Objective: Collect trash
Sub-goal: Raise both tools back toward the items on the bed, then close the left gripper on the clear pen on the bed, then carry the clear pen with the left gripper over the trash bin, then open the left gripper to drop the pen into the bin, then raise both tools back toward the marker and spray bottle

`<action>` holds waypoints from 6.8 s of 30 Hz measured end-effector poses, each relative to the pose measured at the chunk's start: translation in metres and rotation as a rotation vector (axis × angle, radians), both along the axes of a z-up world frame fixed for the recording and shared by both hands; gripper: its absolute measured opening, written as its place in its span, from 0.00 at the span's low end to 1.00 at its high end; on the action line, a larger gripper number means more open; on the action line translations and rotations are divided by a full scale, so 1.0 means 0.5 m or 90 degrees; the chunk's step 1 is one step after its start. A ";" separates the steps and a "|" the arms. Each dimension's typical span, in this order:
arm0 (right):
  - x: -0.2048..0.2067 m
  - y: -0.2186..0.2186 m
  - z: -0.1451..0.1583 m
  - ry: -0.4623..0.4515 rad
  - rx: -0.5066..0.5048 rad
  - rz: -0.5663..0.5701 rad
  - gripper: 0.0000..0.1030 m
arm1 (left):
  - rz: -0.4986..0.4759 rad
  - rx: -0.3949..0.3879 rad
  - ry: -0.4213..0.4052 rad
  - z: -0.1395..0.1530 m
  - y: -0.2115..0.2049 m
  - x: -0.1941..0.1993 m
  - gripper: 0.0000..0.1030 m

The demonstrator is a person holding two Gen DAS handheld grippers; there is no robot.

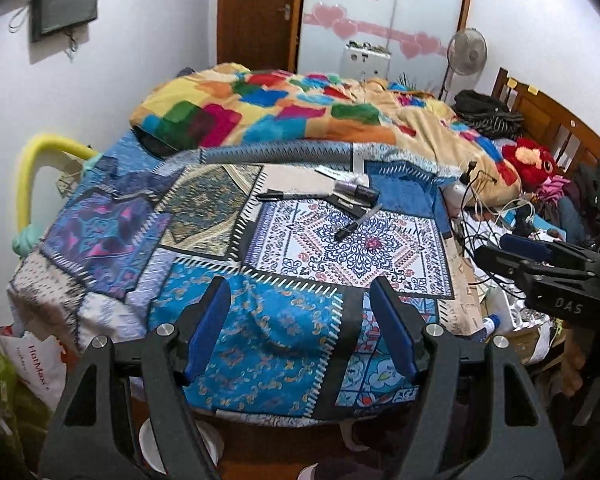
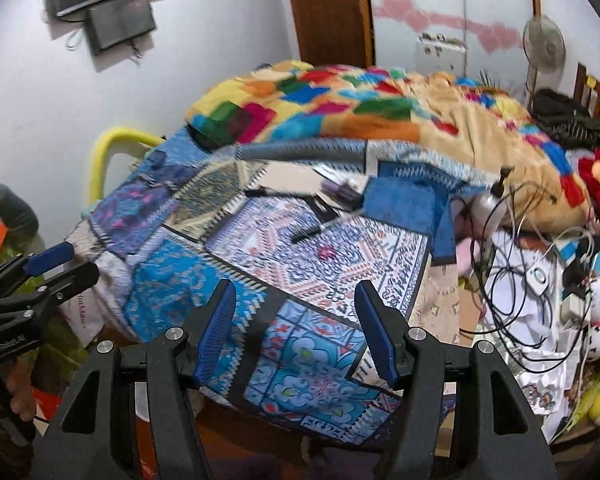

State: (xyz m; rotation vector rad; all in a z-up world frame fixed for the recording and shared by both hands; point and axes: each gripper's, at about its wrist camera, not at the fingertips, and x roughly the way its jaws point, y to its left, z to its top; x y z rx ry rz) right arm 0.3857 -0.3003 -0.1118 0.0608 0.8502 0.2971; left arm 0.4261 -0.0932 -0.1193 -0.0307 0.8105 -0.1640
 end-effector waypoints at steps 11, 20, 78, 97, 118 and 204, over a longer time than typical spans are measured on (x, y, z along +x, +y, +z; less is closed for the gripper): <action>0.158 0.008 -0.153 0.086 -0.013 -0.001 0.56 | -0.015 0.003 0.061 -0.136 -0.021 0.145 0.69; 0.257 0.045 -0.246 0.106 -0.020 0.005 0.50 | -0.019 -0.004 0.087 -0.210 -0.029 0.227 0.69; 0.109 -0.116 -0.025 -0.005 0.019 -0.067 0.24 | -0.173 0.027 0.105 -0.123 -0.242 0.201 0.13; -0.095 -0.035 0.183 -0.128 0.017 -0.042 0.24 | -0.114 0.000 -0.058 0.163 -0.067 -0.126 0.13; -0.267 0.205 0.221 -0.172 0.024 0.100 0.24 | 0.044 -0.008 -0.105 0.189 0.243 -0.410 0.13; -0.309 0.426 0.106 -0.072 0.007 0.292 0.45 | 0.251 -0.005 -0.065 0.093 0.376 -0.522 0.44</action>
